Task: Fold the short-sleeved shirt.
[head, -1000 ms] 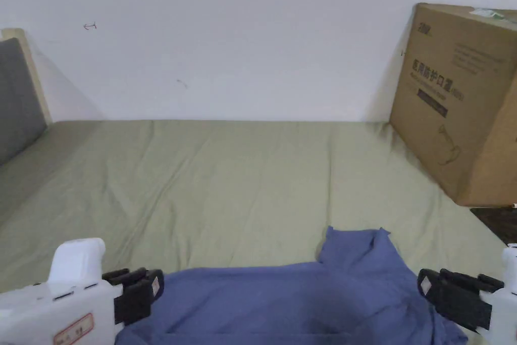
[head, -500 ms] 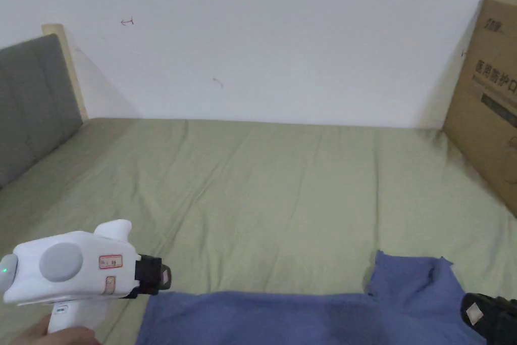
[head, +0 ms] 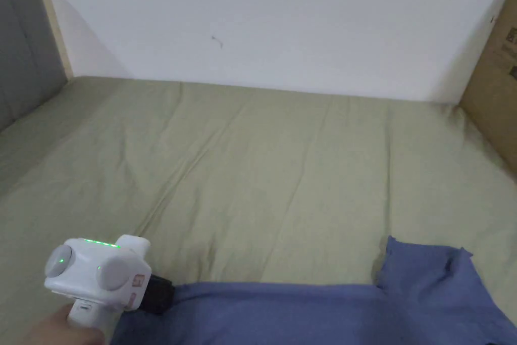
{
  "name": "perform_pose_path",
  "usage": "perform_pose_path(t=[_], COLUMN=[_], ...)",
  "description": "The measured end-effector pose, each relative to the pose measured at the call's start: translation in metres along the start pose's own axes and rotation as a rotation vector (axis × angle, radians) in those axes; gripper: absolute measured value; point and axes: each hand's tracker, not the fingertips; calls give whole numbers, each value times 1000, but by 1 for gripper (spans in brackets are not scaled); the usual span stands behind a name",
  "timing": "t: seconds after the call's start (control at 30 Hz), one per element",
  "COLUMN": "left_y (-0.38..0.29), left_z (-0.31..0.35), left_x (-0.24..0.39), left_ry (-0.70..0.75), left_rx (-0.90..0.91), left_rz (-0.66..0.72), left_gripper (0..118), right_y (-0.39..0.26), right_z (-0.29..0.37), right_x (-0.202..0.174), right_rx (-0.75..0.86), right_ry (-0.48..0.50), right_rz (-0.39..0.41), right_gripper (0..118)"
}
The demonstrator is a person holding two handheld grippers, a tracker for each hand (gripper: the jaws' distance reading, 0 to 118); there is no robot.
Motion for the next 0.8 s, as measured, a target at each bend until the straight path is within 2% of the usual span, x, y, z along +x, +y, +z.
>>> perform_pose_path(t=[0.03,0.07,0.1,0.13,0.2,0.27,0.33,0.37,0.4,0.43,0.47,0.5,0.53,0.63,0.67,0.7,0.8], left_y=[-2,-4,-8,-4,0,4,6,8,8,8,8,8,8,7,4,3,-4], left_z=[10,19,26,39,62,83,106,117,124,131,136,140,133,136,130,129,120], left_x=[3,7,11,14,8,4,-1,-5,4,3,3,3,6,9,8,9,7], left_ry=[-3,-20,-84,-116,-194,-221,-197,-197,-201,-210,-214,-212,-209,-204,-201,-200,-185], left_rx=[8,45,9,19,42,148,218,243,247,247,247,253,255,250,248,244,222], left_rz=[1,-42,-51,-65,-7,43,46,49,56,61,61,60,57,57,61,65,66], left_gripper=[89,71,33,3,3,3,3,3,3,3,3,3,3,3,3,3,3], right_y=[1,2,5,12,30,57,83,98,111,128,137,136,136,134,129,139,127], right_z=[-3,-5,-7,-11,-21,-36,-54,-68,-81,-102,-121,-124,-140,-197,-212,-223,-250], right_x=[4,7,11,17,27,45,56,65,73,95,105,117,127,158,165,147,146], right_rx=[-2,2,8,12,17,32,49,49,33,-19,-77,-16,-81,-230,-271,-314,-417], right_ry=[-1,-9,-15,-20,-42,-38,-45,-55,-71,-113,-146,-163,-153,-248,-266,-287,-326], right_rz=[8,19,25,30,34,37,45,51,54,30,7,-64,-70,-102,-87,-57,51], right_gripper=[8,8,8,8,9,8,13,30,55,70,70,118,116,116,116,116,113])
